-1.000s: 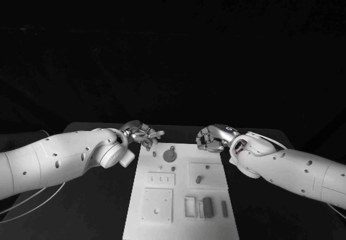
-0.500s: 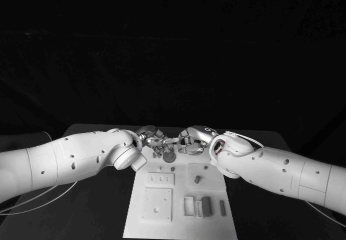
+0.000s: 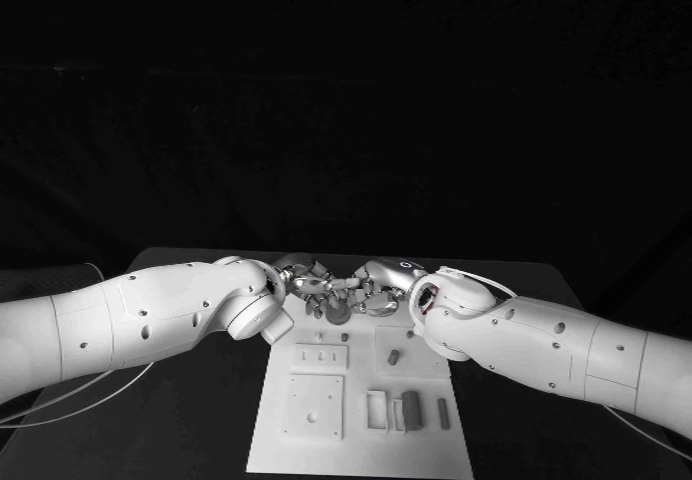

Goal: Assemble the parts on the task board

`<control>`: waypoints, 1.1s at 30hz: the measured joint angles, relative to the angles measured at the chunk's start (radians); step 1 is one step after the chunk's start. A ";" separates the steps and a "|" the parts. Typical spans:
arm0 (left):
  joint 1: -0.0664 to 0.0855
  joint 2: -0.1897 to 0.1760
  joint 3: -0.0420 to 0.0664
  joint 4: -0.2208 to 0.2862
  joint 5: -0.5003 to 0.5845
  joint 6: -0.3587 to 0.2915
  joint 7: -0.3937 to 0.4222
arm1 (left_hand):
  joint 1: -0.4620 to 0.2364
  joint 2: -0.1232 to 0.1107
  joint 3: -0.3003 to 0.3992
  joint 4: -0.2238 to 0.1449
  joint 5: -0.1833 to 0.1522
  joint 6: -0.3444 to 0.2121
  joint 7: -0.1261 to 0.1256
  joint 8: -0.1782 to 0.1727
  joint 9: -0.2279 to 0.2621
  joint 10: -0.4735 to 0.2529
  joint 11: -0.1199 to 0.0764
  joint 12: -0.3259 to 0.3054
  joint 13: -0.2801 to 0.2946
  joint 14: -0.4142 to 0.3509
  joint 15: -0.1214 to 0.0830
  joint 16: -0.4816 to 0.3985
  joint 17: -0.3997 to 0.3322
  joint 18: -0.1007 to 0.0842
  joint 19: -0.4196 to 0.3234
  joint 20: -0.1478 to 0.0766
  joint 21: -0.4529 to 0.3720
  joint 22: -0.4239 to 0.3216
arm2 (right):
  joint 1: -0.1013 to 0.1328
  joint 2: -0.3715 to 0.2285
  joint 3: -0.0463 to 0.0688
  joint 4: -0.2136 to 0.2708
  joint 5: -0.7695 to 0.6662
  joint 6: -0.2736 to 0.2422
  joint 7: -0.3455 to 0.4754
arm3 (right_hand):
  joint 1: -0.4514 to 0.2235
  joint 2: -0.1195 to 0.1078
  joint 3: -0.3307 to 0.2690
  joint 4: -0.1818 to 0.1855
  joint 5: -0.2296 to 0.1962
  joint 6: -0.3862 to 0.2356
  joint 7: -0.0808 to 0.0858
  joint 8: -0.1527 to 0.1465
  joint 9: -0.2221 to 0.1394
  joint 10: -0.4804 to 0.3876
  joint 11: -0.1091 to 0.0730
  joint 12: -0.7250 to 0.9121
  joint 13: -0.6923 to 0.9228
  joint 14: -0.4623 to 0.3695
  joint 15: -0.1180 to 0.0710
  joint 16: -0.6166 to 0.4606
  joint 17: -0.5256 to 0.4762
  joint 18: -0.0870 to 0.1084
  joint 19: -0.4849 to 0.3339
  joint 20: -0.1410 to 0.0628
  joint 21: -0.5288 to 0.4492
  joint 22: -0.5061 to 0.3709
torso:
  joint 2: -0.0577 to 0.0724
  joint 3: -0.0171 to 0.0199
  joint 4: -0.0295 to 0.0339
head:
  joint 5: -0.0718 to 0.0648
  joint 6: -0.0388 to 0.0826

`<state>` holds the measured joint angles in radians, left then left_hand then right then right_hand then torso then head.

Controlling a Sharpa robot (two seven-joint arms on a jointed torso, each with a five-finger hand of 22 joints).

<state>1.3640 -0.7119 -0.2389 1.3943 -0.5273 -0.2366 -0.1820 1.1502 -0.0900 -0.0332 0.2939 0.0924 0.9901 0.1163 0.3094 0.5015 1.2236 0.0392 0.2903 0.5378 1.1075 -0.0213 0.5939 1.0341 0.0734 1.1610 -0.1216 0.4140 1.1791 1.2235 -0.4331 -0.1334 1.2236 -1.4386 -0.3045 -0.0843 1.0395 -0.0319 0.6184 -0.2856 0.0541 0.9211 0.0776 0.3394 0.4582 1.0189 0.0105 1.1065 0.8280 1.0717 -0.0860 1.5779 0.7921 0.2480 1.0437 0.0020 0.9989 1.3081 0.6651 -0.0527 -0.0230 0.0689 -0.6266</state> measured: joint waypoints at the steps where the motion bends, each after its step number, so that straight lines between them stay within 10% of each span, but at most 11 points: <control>1: 0.000 0.000 0.000 0.000 -0.002 0.000 -0.003 | 0.003 -0.003 0.001 0.001 0.009 0.001 0.001 -0.002 0.000 0.000 0.000 0.000 0.003 0.000 0.000 0.002 -0.001 0.000 0.000 0.000 0.000 0.002 | 0.000 0.000 0.000 0.002 -0.002 0.000 -0.003 | -0.001 -0.001 0.000 0.000 0.000 0.000 0.000 0.000 0.000 0.000 0.000 0.000 0.000 0.000 0.000 0.000 0.000 0.000 0.000 0.000 0.000 0.000 | -0.001 0.0001 -0.0003 | 0.001 -0.002; 7: 0.000 0.001 0.000 0.001 -0.020 0.005 -0.030 | 0.055 -0.003 0.015 -0.005 0.110 0.001 0.001 -0.002 0.001 -0.004 -0.003 0.000 0.014 0.000 0.000 0.010 -0.006 0.000 -0.003 0.004 -0.004 0.012 | 0.000 -0.002 0.000 0.007 -0.013 -0.001 -0.020 | -0.001 -0.001 0.000 0.000 0.000 0.000 0.000 0.000 0.001 0.000 0.000 0.000 0.000 0.001 0.001 0.000 0.000 0.000 0.000 0.000 0.000 0.000 | -0.002 0.0000 -0.0017 | 0.002 -0.007; 14: -0.001 0.001 0.000 0.005 -0.047 0.020 -0.069 | 0.096 -0.014 0.046 -0.002 0.152 0.009 0.001 -0.008 0.005 -0.004 -0.003 0.000 0.025 0.000 0.000 0.021 -0.012 0.000 -0.003 0.004 -0.004 0.022 | -0.001 -0.005 0.000 0.020 -0.025 -0.002 -0.034 | -0.001 -0.001 0.000 0.000 0.000 0.002 -0.002 -0.002 0.001 0.002 -0.002 0.000 0.000 0.004 -0.001 0.000 0.000 0.000 0.005 -0.002 0.000 0.000 | -0.001 0.0000 -0.0018 | 0.002 -0.007; 20: -0.002 0.004 0.000 0.009 -0.065 0.031 -0.095 | 0.099 -0.016 0.061 -0.003 0.269 0.012 -0.002 -0.008 0.013 -0.004 -0.003 0.007 0.040 0.000 0.000 0.045 -0.013 0.000 -0.001 0.002 -0.004 0.041 | -0.002 -0.005 0.000 0.030 -0.035 -0.002 -0.043 | -0.002 -0.003 0.000 0.000 0.000 0.002 -0.002 0.002 0.001 0.002 -0.002 -0.004 0.000 0.004 -0.001 0.000 0.000 0.000 0.005 -0.002 0.000 0.000 | 0.000 0.0006 -0.0018 | 0.001 -0.006; 33: -0.003 0.005 0.000 0.001 -0.058 0.019 -0.127 | 0.052 -0.039 0.061 -0.003 0.270 0.024 -0.004 -0.008 0.028 -0.007 -0.007 0.035 0.056 -0.007 -0.007 0.079 -0.020 0.000 0.004 -0.003 0.004 0.072 | -0.003 0.005 0.000 0.038 -0.048 -0.002 -0.057 | -0.002 -0.003 0.003 -0.003 0.000 0.002 -0.002 0.002 0.001 0.002 -0.002 -0.004 0.000 0.004 -0.001 0.000 0.000 0.000 0.005 -0.002 0.000 0.000 | 0.002 0.0012 -0.0019 | 0.005 -0.007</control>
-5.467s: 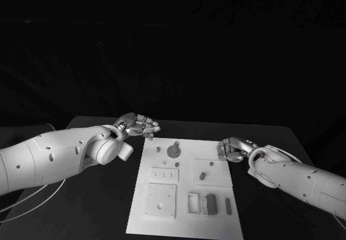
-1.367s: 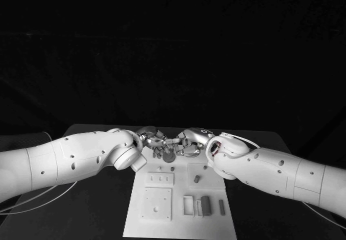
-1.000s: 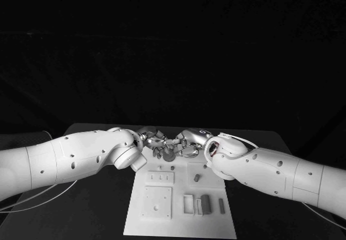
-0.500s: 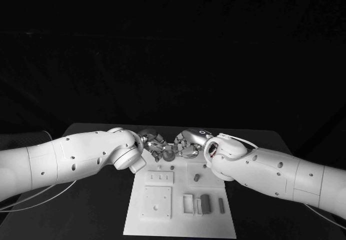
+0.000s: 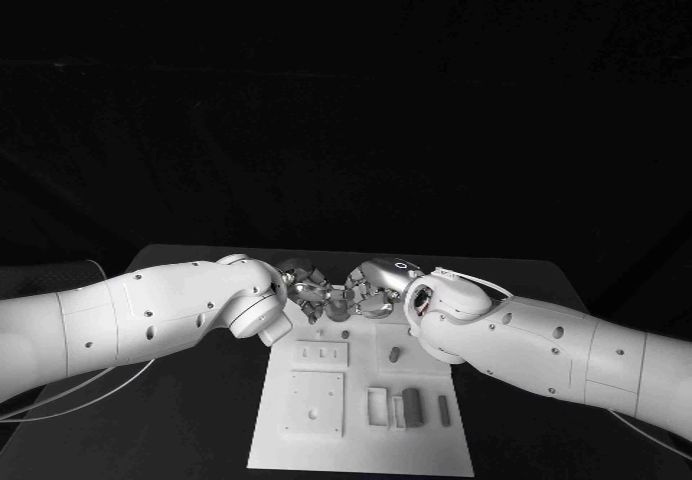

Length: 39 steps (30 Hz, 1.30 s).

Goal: Assemble the parts on the task board

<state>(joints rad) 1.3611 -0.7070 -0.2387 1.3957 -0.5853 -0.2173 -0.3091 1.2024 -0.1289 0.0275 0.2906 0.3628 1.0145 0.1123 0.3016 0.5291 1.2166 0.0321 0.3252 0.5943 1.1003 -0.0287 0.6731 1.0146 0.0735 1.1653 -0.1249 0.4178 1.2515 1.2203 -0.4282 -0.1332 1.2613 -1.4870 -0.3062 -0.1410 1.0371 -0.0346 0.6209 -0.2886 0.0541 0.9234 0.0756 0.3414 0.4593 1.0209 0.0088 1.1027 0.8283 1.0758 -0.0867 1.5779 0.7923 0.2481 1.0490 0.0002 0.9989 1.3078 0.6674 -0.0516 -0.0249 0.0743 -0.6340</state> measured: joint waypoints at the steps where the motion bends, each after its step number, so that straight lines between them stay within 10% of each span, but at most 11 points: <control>1: 0.000 0.000 0.000 -0.001 0.004 0.000 -0.004 | -0.006 -0.002 0.000 0.000 -0.006 0.000 0.000 0.000 0.000 0.000 0.000 0.000 0.000 0.000 0.000 0.000 -0.001 0.000 0.000 0.000 0.000 0.001 | 0.000 0.001 0.000 0.000 -0.001 0.000 -0.001 | 0.000 0.000 0.000 0.000 0.000 0.000 0.000 0.000 0.000 0.000 0.000 0.000 0.000 0.000 0.000 0.000 0.000 0.000 0.000 0.000 0.000 0.000 | 0.000 0.0000 0.0001 | 0.000 0.000; 39: 0.000 0.006 0.000 -0.017 0.039 0.031 -0.073 | 0.003 0.011 0.008 -0.002 -0.015 -0.001 -0.001 0.000 0.003 -0.012 -0.001 0.004 0.000 -0.018 0.004 0.012 -0.018 0.000 -0.006 -0.002 -0.004 0.012 | 0.000 0.022 0.000 0.016 -0.027 0.004 -0.020 | 0.000 -0.008 0.002 0.002 0.004 0.005 -0.001 0.000 0.001 0.002 -0.001 0.000 0.000 0.005 -0.002 0.000 -0.001 0.000 0.005 -0.001 0.000 0.000 | 0.004 -0.0004 0.0007 | 0.007 -0.006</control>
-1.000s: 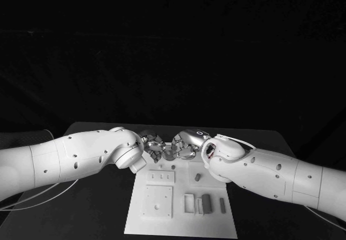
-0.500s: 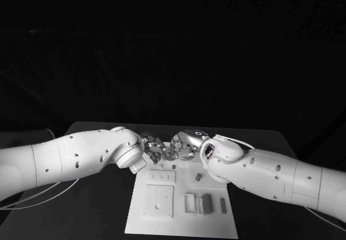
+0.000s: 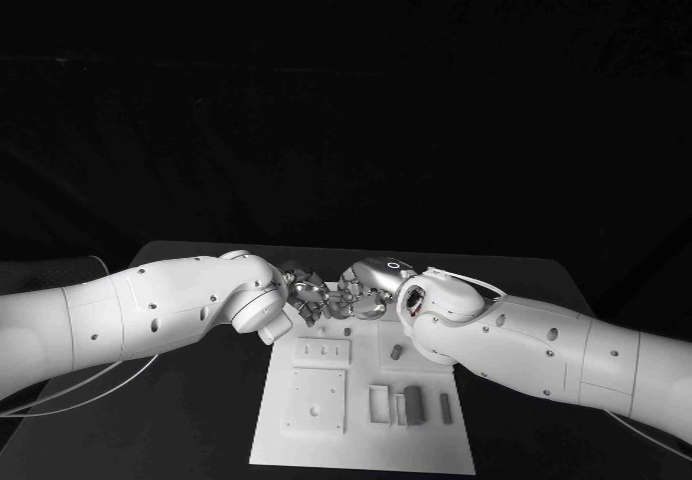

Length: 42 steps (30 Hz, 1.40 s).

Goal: Assemble the parts on the task board

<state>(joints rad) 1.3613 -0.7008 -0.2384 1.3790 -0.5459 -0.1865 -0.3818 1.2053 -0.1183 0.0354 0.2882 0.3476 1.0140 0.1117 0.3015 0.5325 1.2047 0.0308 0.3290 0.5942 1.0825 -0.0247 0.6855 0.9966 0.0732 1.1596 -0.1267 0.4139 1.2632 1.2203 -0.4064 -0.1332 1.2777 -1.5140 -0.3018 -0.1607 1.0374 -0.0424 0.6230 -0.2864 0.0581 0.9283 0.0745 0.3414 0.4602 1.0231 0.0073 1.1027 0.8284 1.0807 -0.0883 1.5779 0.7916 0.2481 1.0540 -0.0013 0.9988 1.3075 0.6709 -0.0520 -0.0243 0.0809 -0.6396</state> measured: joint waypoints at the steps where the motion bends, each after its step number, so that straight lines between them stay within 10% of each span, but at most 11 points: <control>1: 0.000 0.000 0.000 0.000 0.001 0.001 0.000 | 0.000 0.000 0.000 0.000 0.000 0.000 0.000 0.000 0.000 -0.001 -0.001 0.000 0.000 0.000 0.000 0.000 -0.001 0.000 0.000 0.000 0.000 0.001 | 0.000 0.001 0.000 0.000 -0.001 0.000 0.000 | 0.000 0.000 0.000 0.000 0.000 0.000 0.000 0.000 0.000 0.001 0.001 0.000 0.000 0.000 0.000 0.000 0.000 0.000 0.000 0.000 0.000 0.000 | 0.000 0.0002 0.0000 | 0.000 0.000; 23: 0.000 0.002 0.000 -0.001 -0.002 0.026 -0.017 | 0.074 0.029 0.000 0.000 0.000 -0.001 -0.001 0.000 0.009 -0.001 -0.001 0.011 -0.001 0.000 0.000 0.026 -0.016 0.000 0.000 0.000 -0.004 0.018 | 0.000 0.015 -0.001 -0.002 -0.009 0.017 -0.014 | 0.004 0.004 0.000 0.000 0.000 0.003 -0.003 -0.003 0.000 0.005 -0.002 0.000 0.000 0.002 0.000 0.000 0.000 0.000 0.000 0.000 0.000 0.000 | 0.001 0.0017 -0.0002 | 0.006 0.003; 42: 0.001 0.003 0.002 0.004 0.011 0.026 -0.015 | 0.280 0.047 0.079 0.040 -0.058 -0.005 0.003 -0.026 0.010 -0.006 0.005 0.015 -0.022 -0.017 0.003 0.053 -0.056 -0.030 0.002 -0.002 -0.040 0.041 | -0.002 0.016 -0.003 -0.003 -0.017 0.031 -0.019 | 0.005 0.003 0.001 0.001 0.001 0.002 -0.002 0.001 0.005 0.005 -0.002 0.000 0.000 0.000 -0.004 0.000 0.000 0.000 0.004 0.000 0.000 0.000 | 0.002 0.0013 0.0000 | 0.009 0.005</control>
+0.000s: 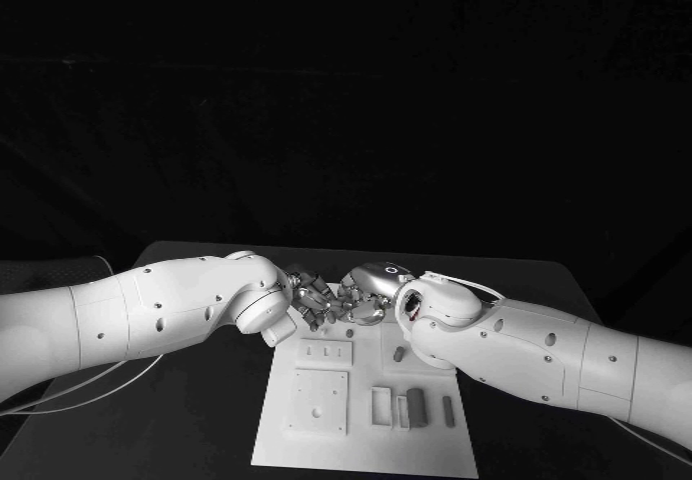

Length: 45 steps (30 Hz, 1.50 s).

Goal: Assemble the parts on the task board

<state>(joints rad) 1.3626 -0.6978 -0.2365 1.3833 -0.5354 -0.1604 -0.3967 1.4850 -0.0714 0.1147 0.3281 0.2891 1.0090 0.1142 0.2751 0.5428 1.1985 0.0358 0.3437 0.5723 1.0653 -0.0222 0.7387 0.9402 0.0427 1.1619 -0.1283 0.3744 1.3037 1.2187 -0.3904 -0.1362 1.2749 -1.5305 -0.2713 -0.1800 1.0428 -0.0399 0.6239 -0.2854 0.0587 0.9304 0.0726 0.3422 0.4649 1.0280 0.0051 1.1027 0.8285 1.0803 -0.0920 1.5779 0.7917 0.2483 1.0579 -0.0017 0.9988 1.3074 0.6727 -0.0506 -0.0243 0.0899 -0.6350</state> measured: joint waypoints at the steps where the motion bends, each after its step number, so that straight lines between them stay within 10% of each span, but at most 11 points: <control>1: 0.000 0.000 0.000 0.000 0.001 0.000 0.000 | 0.004 -0.004 0.008 0.001 0.000 0.000 0.000 0.000 0.000 0.000 0.000 0.000 0.000 -0.001 0.001 0.000 -0.001 0.000 0.000 0.000 0.000 0.002 | 0.000 0.000 0.000 0.000 0.000 0.000 0.000 | 0.000 0.000 0.000 0.000 0.000 0.000 0.000 0.000 0.000 0.000 0.000 0.000 0.000 0.000 0.000 0.000 0.000 0.000 0.000 0.000 0.000 0.000 | 0.000 0.0000 0.0001 | 0.000 0.000; 9: 0.000 -0.001 0.000 0.000 0.005 0.000 0.000 | 0.013 -0.013 0.057 -0.001 0.012 -0.002 0.002 0.000 -0.034 -0.002 0.002 0.000 -0.005 -0.006 -0.001 0.009 -0.009 -0.006 0.001 0.002 -0.007 0.004 | 0.000 0.000 0.000 0.000 -0.001 0.003 0.000 | 0.001 -0.001 0.000 0.000 0.000 0.002 -0.002 -0.003 0.000 0.000 0.000 0.000 0.000 -0.001 0.001 0.000 0.000 0.000 0.000 0.000 0.000 0.000 | 0.000 0.0000 0.0004 | 0.000 0.001; 12: 0.000 -0.001 0.000 0.000 0.005 0.000 0.000 | -0.069 0.025 0.049 -0.023 0.017 -0.003 0.002 0.001 -0.038 -0.003 0.003 0.000 -0.008 -0.012 0.005 0.024 -0.020 -0.006 0.002 0.002 -0.015 0.004 | 0.000 0.000 0.000 0.000 -0.002 0.004 0.000 | 0.001 -0.001 0.000 0.000 0.000 0.002 -0.002 -0.004 0.000 0.000 0.000 0.000 0.000 -0.001 0.001 0.000 0.000 0.000 0.000 0.000 0.000 0.000 | 0.000 -0.0001 0.0004 | 0.000 0.001; 17: 0.000 -0.001 0.000 0.001 0.005 0.001 0.000 | -0.381 0.053 0.413 -0.480 0.018 -0.003 0.000 0.006 -0.024 0.001 -0.001 0.000 -0.009 -0.015 0.008 0.036 -0.038 -0.004 0.018 0.010 -0.014 0.004 | 0.000 0.000 0.000 0.000 -0.002 0.005 0.000 | 0.001 -0.001 0.000 0.000 0.000 0.004 -0.004 0.006 0.001 0.000 0.000 0.000 0.000 -0.001 0.001 0.000 0.000 0.000 0.000 0.000 0.000 0.000 | 0.000 -0.0001 0.0003 | 0.001 0.000; 18: 0.000 -0.001 0.000 0.001 0.005 0.000 0.000 | -0.414 0.059 0.456 -0.525 0.017 -0.003 0.000 0.006 -0.024 0.001 -0.001 0.005 -0.009 -0.015 0.008 0.040 -0.041 -0.005 0.020 0.008 -0.011 0.004 | 0.000 0.000 0.000 0.001 -0.002 0.005 0.001 | 0.001 -0.001 0.000 0.000 0.000 0.006 -0.003 0.009 0.003 0.000 0.000 0.000 0.000 -0.001 0.001 0.000 0.000 0.000 0.000 0.000 0.000 0.000 | 0.000 -0.0001 0.0003 | 0.001 0.000; 40: -0.001 -0.006 -0.002 -0.006 0.003 -0.001 -0.007 | -0.461 0.065 0.530 -0.601 0.010 0.013 -0.006 0.006 -0.039 0.013 -0.006 0.016 -0.007 -0.004 -0.003 0.051 -0.044 -0.007 0.034 0.002 0.001 0.004 | 0.001 -0.003 0.000 -0.005 -0.002 0.005 -0.001 | -0.004 -0.022 0.002 0.002 0.003 0.021 0.018 -0.004 0.004 0.002 -0.002 -0.011 -0.004 0.000 0.003 -0.011 -0.002 0.001 0.000 0.000 -0.004 0.000 | 0.001 0.0006 0.0001 | 0.000 -0.001; 45: -0.001 -0.006 -0.002 -0.006 0.003 -0.002 -0.007 | -0.461 0.065 0.533 -0.604 0.008 0.014 -0.007 0.006 -0.039 0.013 -0.006 0.016 -0.006 -0.004 -0.003 0.052 -0.044 -0.007 0.034 0.002 0.001 0.004 | 0.001 -0.003 -0.001 -0.008 -0.001 0.005 -0.001 | -0.007 -0.065 0.002 0.002 0.003 -0.004 0.042 -0.030 -0.006 -0.012 0.012 -0.021 -0.004 -0.012 0.006 -0.018 -0.003 0.001 -0.011 0.003 -0.012 0.000 | 0.001 0.0007 0.0001 | 0.000 0.000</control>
<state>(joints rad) 1.3615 -0.7042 -0.2383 1.3777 -0.5325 -0.1624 -0.4039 1.0243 -0.0060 0.6475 -0.2755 0.2968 1.0234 0.1071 0.2807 0.5033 1.2117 0.0296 0.3600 0.5659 1.0616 -0.0253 0.7908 0.8958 0.0359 1.1959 -0.1265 0.3753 1.3077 1.2201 -0.3938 -0.1371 1.2667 -1.5317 -0.2666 -0.1814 1.0353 -0.1047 0.6255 -0.2838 0.0620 0.9267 0.1148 0.3120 0.4588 1.0164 0.0168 1.0815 0.8240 1.0678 -0.0864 1.5597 0.7883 0.2491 1.0473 0.0013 0.9871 1.3073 0.6734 -0.0500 -0.0242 0.0899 -0.6349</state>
